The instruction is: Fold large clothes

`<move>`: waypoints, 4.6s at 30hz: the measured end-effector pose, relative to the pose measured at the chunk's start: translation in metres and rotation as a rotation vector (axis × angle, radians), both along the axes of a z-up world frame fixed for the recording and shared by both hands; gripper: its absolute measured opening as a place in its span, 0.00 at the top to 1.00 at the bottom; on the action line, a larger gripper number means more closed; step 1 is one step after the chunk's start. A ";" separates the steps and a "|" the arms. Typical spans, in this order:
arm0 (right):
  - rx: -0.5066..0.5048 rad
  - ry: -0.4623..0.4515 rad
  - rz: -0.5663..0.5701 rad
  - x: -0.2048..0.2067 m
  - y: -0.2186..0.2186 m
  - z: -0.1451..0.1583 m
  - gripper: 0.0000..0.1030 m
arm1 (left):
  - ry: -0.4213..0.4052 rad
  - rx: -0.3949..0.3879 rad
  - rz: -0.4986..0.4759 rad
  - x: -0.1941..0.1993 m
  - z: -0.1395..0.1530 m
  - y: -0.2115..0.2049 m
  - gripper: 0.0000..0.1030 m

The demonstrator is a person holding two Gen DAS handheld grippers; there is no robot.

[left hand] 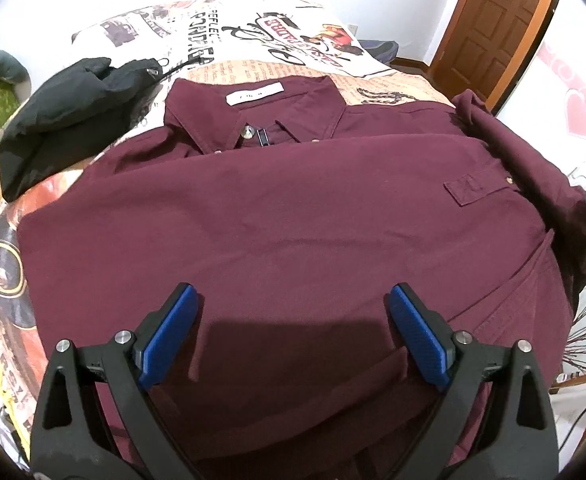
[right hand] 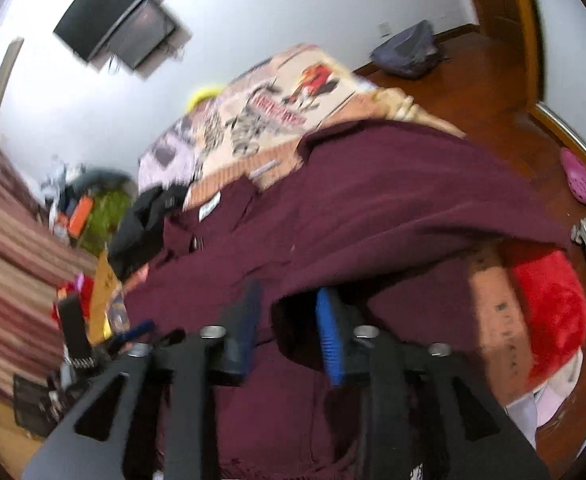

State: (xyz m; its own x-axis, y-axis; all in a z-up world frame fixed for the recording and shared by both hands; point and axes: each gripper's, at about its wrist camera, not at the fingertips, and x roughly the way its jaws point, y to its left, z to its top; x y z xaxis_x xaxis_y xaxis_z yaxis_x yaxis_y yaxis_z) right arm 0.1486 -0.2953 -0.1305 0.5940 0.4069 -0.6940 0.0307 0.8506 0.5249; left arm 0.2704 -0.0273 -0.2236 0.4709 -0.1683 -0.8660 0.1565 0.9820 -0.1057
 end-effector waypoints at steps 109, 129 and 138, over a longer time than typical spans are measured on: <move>-0.557 0.058 0.318 0.095 0.042 -0.030 0.60 | -0.045 -0.038 -0.079 0.097 0.056 -0.018 0.95; -0.580 0.043 0.330 0.069 0.070 -0.034 0.58 | -0.125 0.081 0.030 0.017 0.069 0.080 0.47; -0.591 -0.006 0.319 0.060 0.066 -0.020 0.55 | -0.084 0.061 -0.235 0.061 0.071 -0.025 0.39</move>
